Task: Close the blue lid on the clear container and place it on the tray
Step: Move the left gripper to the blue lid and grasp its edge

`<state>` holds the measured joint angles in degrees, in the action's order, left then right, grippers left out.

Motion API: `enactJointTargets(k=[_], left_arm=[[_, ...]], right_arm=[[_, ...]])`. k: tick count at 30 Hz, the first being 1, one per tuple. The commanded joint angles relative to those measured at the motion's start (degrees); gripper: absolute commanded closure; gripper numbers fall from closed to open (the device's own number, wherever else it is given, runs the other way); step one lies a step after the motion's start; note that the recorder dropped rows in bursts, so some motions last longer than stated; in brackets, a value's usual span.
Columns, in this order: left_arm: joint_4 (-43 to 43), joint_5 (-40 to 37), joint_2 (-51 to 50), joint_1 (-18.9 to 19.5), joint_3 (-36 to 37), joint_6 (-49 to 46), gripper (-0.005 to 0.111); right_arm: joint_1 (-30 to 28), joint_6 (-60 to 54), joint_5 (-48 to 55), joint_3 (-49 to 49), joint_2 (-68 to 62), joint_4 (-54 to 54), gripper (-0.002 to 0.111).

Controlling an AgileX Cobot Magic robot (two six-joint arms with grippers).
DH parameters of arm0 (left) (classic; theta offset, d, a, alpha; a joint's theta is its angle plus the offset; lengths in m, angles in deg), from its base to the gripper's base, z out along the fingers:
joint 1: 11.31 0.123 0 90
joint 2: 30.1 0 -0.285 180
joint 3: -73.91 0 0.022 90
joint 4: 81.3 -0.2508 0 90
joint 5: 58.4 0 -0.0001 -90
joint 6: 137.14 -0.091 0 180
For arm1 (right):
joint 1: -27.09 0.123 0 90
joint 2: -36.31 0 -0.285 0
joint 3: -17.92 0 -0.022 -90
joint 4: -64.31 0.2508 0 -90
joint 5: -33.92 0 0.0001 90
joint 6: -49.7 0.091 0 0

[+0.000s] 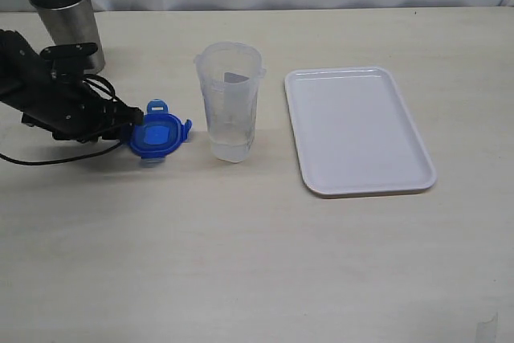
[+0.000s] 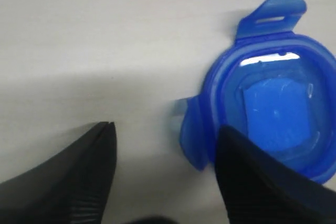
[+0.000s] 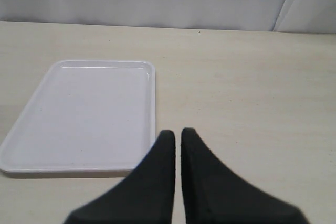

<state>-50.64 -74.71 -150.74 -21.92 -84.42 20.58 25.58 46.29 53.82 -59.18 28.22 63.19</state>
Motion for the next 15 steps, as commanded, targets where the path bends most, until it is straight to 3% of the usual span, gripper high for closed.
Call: enactJointTargets(k=[1,15], left_arm=[[0.4,1.6,-1.4,-0.1,-0.1,-0.2,0.052],[3.0,-3.1,-1.6,-0.1,-2.5,-0.5,0.052]], right_arm=[[-0.3,0.0,-0.3,-0.1,0.3,0.3,0.104],[-0.3,0.0,-0.3,-0.1,0.3,0.3,0.104]])
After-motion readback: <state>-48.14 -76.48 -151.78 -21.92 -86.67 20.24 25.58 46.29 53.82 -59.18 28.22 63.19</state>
